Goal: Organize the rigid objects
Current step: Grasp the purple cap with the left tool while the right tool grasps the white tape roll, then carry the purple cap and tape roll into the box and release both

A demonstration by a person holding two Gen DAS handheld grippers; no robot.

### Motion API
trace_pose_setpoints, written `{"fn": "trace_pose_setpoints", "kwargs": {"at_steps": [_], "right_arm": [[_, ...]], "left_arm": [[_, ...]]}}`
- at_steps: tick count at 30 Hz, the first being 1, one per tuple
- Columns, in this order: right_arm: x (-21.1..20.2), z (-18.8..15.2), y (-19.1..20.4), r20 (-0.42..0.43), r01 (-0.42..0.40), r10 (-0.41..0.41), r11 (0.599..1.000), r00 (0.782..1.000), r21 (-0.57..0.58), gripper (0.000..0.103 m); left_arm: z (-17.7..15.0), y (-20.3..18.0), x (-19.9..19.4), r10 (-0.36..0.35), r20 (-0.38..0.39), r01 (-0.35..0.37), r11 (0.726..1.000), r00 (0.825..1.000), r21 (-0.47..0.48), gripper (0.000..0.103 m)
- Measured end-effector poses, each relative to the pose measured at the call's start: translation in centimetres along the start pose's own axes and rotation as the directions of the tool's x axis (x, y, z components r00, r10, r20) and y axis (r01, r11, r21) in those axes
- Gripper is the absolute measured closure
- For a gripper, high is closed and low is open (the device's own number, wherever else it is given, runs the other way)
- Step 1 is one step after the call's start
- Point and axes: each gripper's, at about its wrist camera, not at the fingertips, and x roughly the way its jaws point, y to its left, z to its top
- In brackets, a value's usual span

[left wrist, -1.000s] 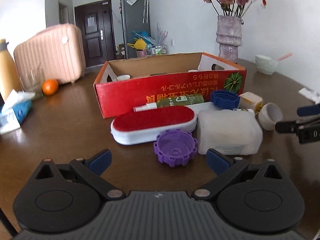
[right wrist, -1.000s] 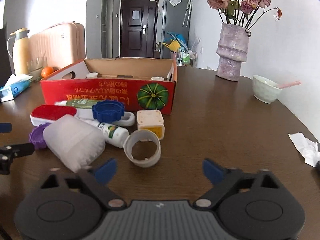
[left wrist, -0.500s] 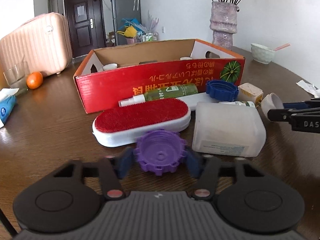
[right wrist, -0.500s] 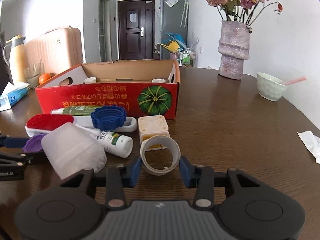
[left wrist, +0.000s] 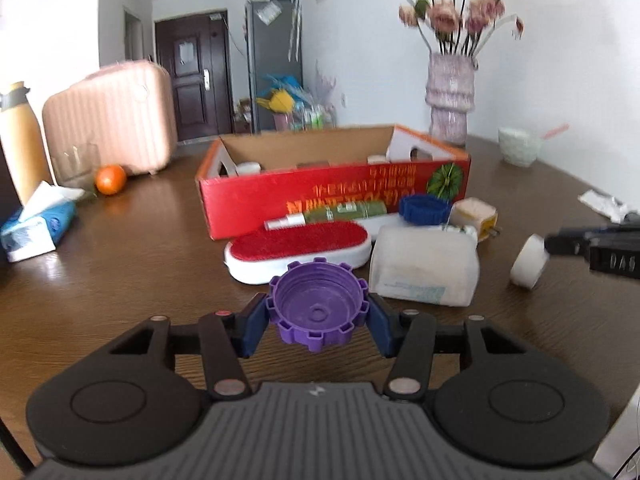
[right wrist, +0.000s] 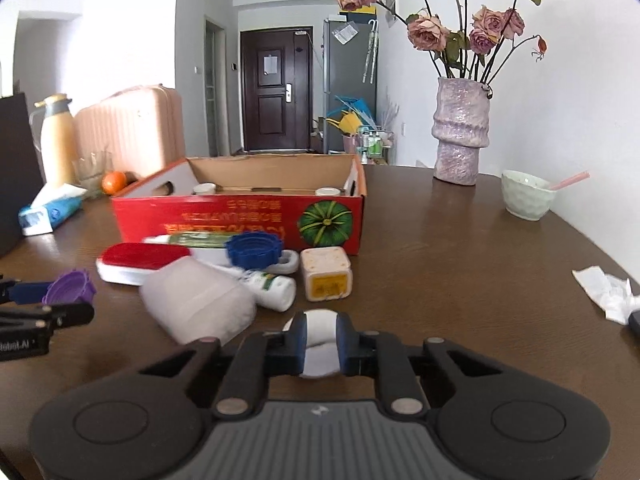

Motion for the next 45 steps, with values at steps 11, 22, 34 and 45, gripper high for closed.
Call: {"fn": "trace_pose_setpoints", "kwargs": {"at_steps": [11, 22, 34, 45], "right_arm": [[0.0, -1.1, 1.4, 0.025, 0.022, -0.020, 0.995, 0.999, -0.095, 0.029], [5.1, 0.2, 0.4, -0.070, 0.006, -0.006, 1.000, 0.998, -0.008, 0.059], [-4.6, -1.1, 2.7, 0.051, -0.073, 0.077, 0.994, 0.996, -0.079, 0.059], [-5.2, 1.5, 3.0, 0.096, -0.139, 0.146, 0.988, 0.985, -0.070, 0.059]], "left_arm": [[-1.2, -0.4, -3.8, 0.020, 0.034, -0.020, 1.000, 0.999, -0.002, 0.049], [-1.1, -0.1, -3.7, 0.034, 0.045, -0.034, 0.999, 0.998, -0.011, 0.049], [-0.8, -0.6, -5.4, 0.007, 0.087, -0.006, 1.000, 0.996, -0.010, 0.049], [0.9, 0.4, -6.0, -0.021, 0.130, 0.024, 0.999, 0.991, -0.025, 0.049]]}}
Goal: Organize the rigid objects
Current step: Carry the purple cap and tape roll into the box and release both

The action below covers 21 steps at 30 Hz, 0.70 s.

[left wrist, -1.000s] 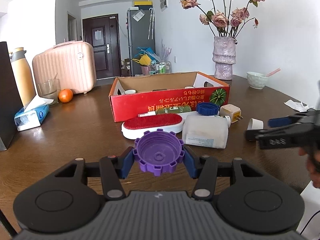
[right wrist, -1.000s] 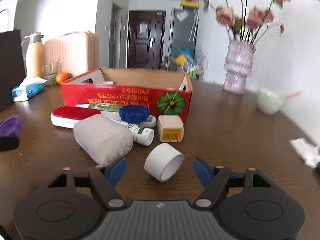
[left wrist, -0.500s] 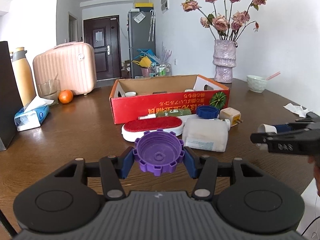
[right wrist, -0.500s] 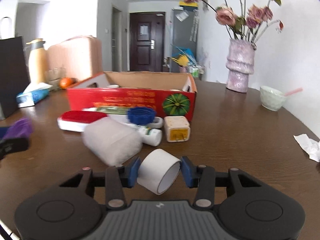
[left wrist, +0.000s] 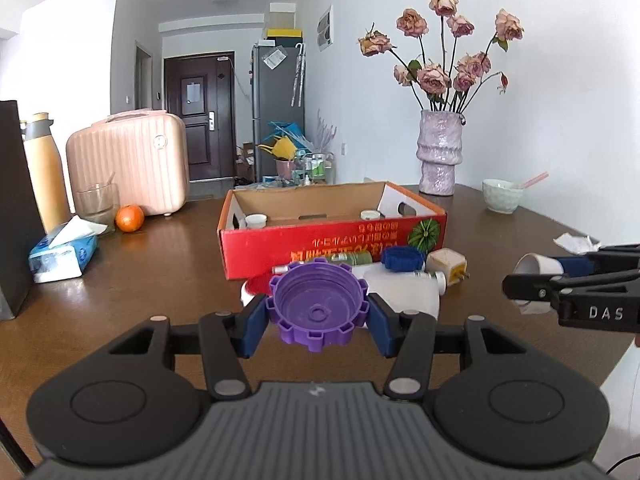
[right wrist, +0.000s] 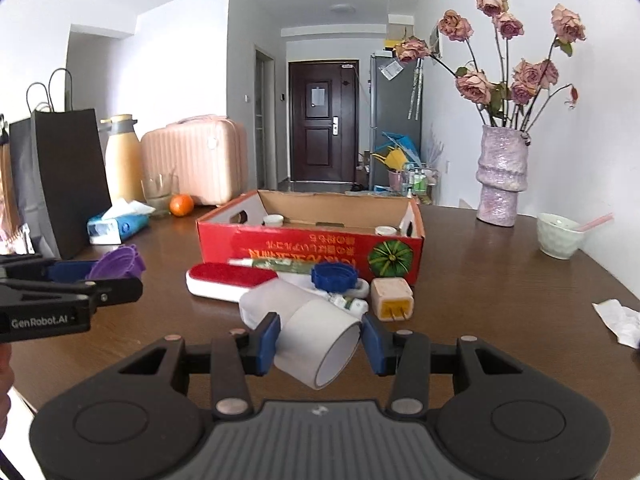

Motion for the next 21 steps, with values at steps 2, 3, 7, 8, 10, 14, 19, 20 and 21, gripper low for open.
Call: {"fn": "trace_pose_setpoints", "kwargs": {"at_steps": [2, 3, 7, 8, 10, 14, 19, 20, 21], "right_arm": [[1.0, 1.6, -0.4, 0.009, -0.024, 0.024, 1.000, 1.000, -0.011, 0.059], [1.6, 2.7, -0.8, 0.012, -0.044, 0.044, 0.999, 0.999, -0.013, 0.059], [4.6, 8.4, -3.0, 0.024, -0.131, 0.131, 0.991, 0.991, 0.012, 0.059], [5.6, 10.2, -3.7, 0.028, -0.151, 0.150, 0.988, 0.988, 0.035, 0.059], [7.6, 13.8, -5.1, 0.041, -0.200, 0.197, 0.977, 0.980, 0.075, 0.059], [14.1, 20.6, -7.4, 0.046, -0.259, 0.255, 0.954, 0.966, 0.152, 0.059], [27.2, 23.9, -10.2, -0.079, -0.212, 0.244, 0.934, 0.967, 0.288, 0.059], [30.1, 23.5, -10.9, -0.123, -0.182, 0.235, 0.924, 0.964, 0.338, 0.059], [33.5, 22.6, -11.5, -0.188, -0.136, 0.223, 0.911, 0.956, 0.389, 0.059]], "left_arm": [[1.8, 1.3, 1.0, -0.033, 0.006, 0.033, 0.999, 0.999, -0.023, 0.049], [2.9, 1.9, 1.6, -0.046, 0.007, 0.046, 0.999, 0.999, -0.026, 0.049], [8.8, 4.9, 4.9, -0.089, 0.023, 0.090, 0.995, 0.996, -0.037, 0.049], [10.8, 5.9, 6.3, -0.096, 0.021, 0.097, 0.994, 0.995, -0.058, 0.049], [14.0, 7.3, 8.4, -0.108, 0.029, 0.110, 0.991, 0.994, -0.079, 0.049], [19.8, 8.8, 14.3, -0.082, 0.043, 0.085, 0.994, 0.996, -0.069, 0.049], [22.0, 10.1, 25.7, -0.096, -0.107, 0.079, 0.985, 0.990, -0.154, 0.049], [21.4, 10.2, 28.6, -0.110, -0.155, 0.084, 0.982, 0.982, -0.166, 0.049], [20.6, 10.3, 30.8, -0.106, -0.192, 0.070, 0.980, 0.976, -0.187, 0.049]]}}
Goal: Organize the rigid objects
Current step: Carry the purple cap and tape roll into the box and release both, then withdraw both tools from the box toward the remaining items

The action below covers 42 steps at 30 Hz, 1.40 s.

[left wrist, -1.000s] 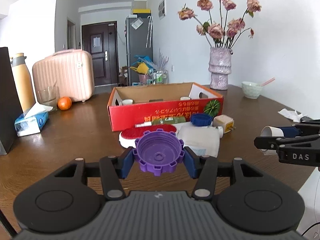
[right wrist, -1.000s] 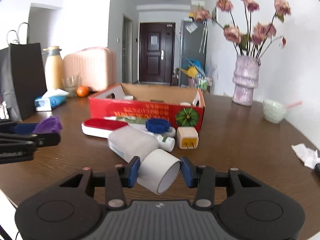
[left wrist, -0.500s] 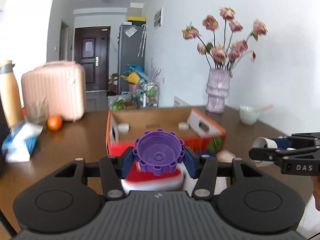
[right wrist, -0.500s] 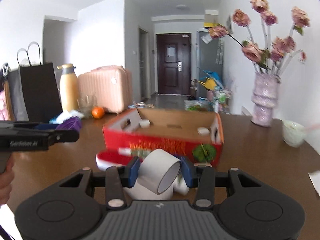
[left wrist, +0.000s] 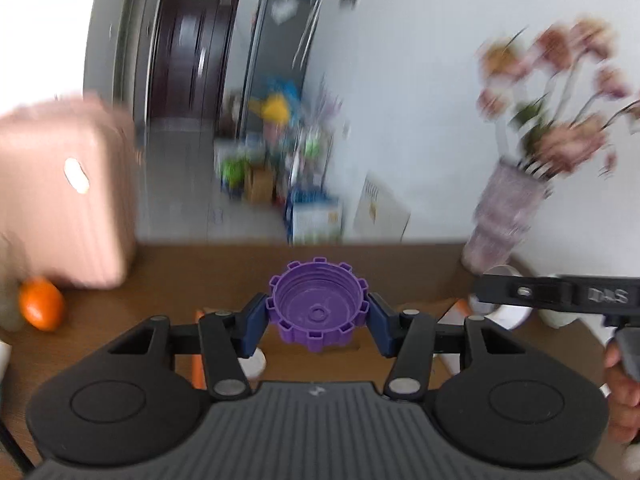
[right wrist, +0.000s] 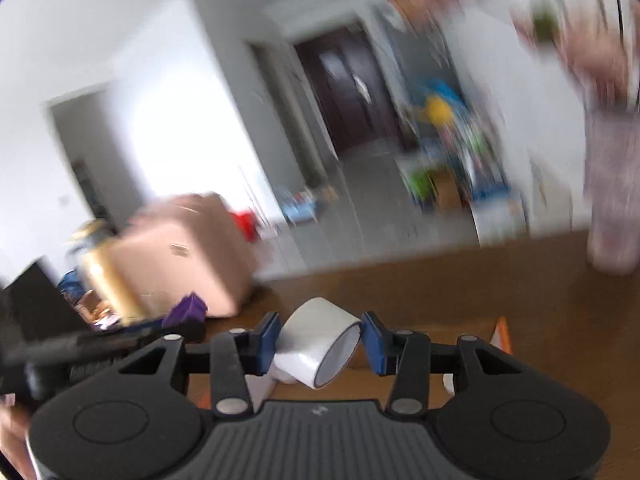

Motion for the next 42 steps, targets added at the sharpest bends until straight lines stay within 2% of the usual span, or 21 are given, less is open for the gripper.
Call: {"fn": "trace_pose_setpoints", "kwargs": {"at_steps": [3, 5, 6, 8, 9, 10, 11, 13, 15, 17, 21, 25, 27, 31, 36, 42], "right_arm": [[6.6, -0.6, -2.8, -0.113, 0.078, -0.065, 0.991, 0.991, 0.113, 0.059], [8.9, -1.3, -3.7, -0.109, 0.038, -0.021, 0.987, 0.994, 0.155, 0.059], [9.6, -1.6, -3.9, -0.095, 0.006, 0.009, 0.987, 0.995, 0.158, 0.059], [11.1, -2.2, -4.2, -0.126, 0.005, 0.013, 0.990, 0.992, 0.140, 0.055], [11.8, -2.4, -4.3, -0.157, 0.047, -0.029, 0.992, 0.987, 0.115, 0.050], [12.1, -2.6, -4.4, -0.176, 0.104, -0.087, 0.991, 0.981, 0.088, 0.037], [11.9, -3.0, -4.4, -0.173, 0.142, -0.128, 0.987, 0.977, 0.071, 0.029], [11.1, -3.1, -4.7, -0.150, 0.165, -0.154, 0.984, 0.977, 0.064, 0.029], [10.1, -2.9, -5.0, -0.143, 0.143, -0.130, 0.986, 0.981, 0.088, 0.032], [8.7, -2.6, -4.8, -0.138, 0.139, -0.125, 0.986, 0.982, 0.092, 0.032], [4.5, -1.8, -3.2, -0.098, 0.145, -0.142, 0.989, 0.985, 0.017, 0.029], [-0.3, -1.6, -1.4, -0.052, 0.173, -0.175, 0.984, 0.983, -0.047, 0.020], [-2.4, -1.9, -0.6, -0.043, 0.182, -0.186, 0.980, 0.982, -0.081, 0.020], [-5.4, -3.2, 1.1, -0.031, 0.208, -0.216, 0.964, 0.976, -0.168, 0.016], [-8.4, -5.5, 2.2, 0.019, 0.230, -0.231, 0.954, 0.973, -0.192, 0.015], [-12.0, -9.1, 2.6, 0.114, 0.236, -0.216, 0.950, 0.970, -0.205, 0.014]], "left_arm": [[-1.2, 0.8, 6.7, 0.029, -0.121, -0.031, 0.999, 0.992, -0.019, 0.049], [-2.1, 0.8, 9.3, 0.061, -0.163, -0.063, 0.998, 0.985, -0.007, 0.049], [-2.4, 0.9, 9.9, 0.063, -0.166, -0.065, 0.998, 0.984, -0.005, 0.049], [-2.8, 0.9, 11.1, 0.083, -0.182, -0.082, 0.997, 0.980, 0.016, 0.036], [-3.2, 1.1, 11.3, 0.091, -0.188, -0.087, 0.996, 0.978, 0.028, 0.029], [-3.4, 1.2, 11.4, 0.095, -0.188, -0.089, 0.995, 0.977, 0.041, 0.027], [-3.6, 1.2, 11.5, 0.095, -0.195, -0.089, 0.995, 0.976, 0.039, 0.026], [-3.7, 1.6, 11.2, 0.073, -0.197, -0.070, 0.997, 0.978, 0.021, 0.022], [-3.2, 1.3, 10.7, 0.092, -0.179, -0.087, 0.995, 0.979, 0.038, 0.019], [-2.9, 1.1, 9.8, 0.110, -0.169, -0.101, 0.993, 0.980, 0.059, 0.016], [-1.7, 0.7, 7.2, 0.122, -0.149, -0.116, 0.992, 0.981, 0.052, 0.011], [-1.1, 0.2, 3.3, 0.143, -0.105, -0.137, 0.988, 0.984, 0.064, 0.005], [-1.1, -0.1, 0.9, 0.138, -0.088, -0.133, 0.989, 0.987, 0.060, 0.002], [-1.6, -0.8, -2.8, 0.145, -0.058, -0.141, 0.988, 0.988, 0.069, 0.000], [-2.9, -1.8, -6.7, 0.151, -0.029, -0.148, 0.986, 0.988, 0.073, 0.000], [-5.3, -3.0, -12.0, 0.160, 0.093, -0.168, 0.982, 0.983, 0.086, 0.000]]}}
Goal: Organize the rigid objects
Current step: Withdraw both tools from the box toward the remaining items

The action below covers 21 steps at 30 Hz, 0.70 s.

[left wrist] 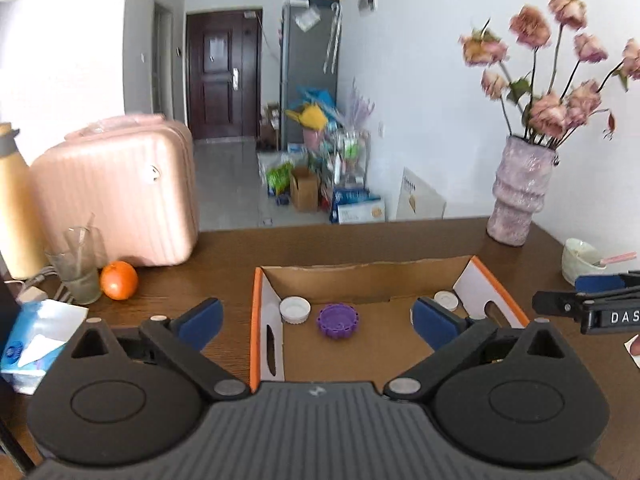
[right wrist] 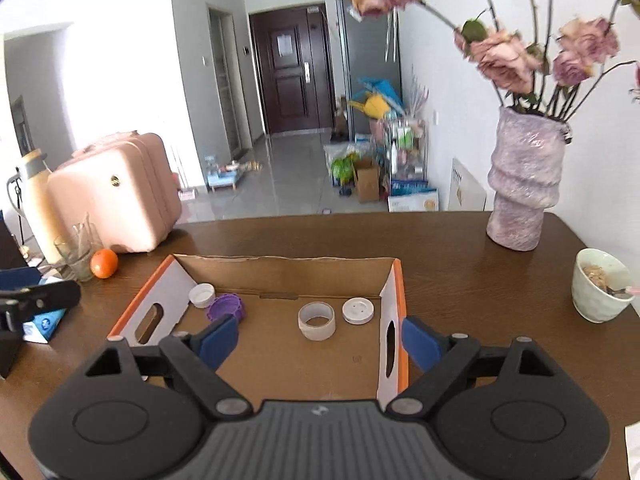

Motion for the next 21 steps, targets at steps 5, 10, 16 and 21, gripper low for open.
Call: {"fn": "trace_pose_setpoints", "kwargs": {"at_steps": [5, 10, 16, 21], "right_arm": [[-3.6, -3.5, 0.1, 0.089, 0.007, -0.007, 1.000, 0.996, -0.001, 0.014], [-7.5, -9.2, 0.8, 0.211, 0.063, -0.054, 0.998, 0.976, -0.033, 0.011], [-12.9, -16.0, 1.8, 0.288, 0.081, -0.083, 0.997, 0.954, 0.016, 0.003], [-16.6, -20.6, 3.5, 0.308, 0.102, -0.105, 0.994, 0.946, 0.025, 0.002]], "left_arm": [[-2.9, -0.3, -4.1, 0.052, 0.103, -0.053, 0.999, 0.993, 0.006, 0.000], [-7.9, -0.5, -9.6, 0.044, 0.230, -0.050, 0.999, 0.972, 0.021, 0.000], [-13.9, -1.0, -14.8, 0.090, 0.323, -0.110, 0.993, 0.942, 0.043, 0.000], [-18.9, -1.5, -18.1, 0.110, 0.350, -0.137, 0.989, 0.930, 0.054, 0.000]]}}
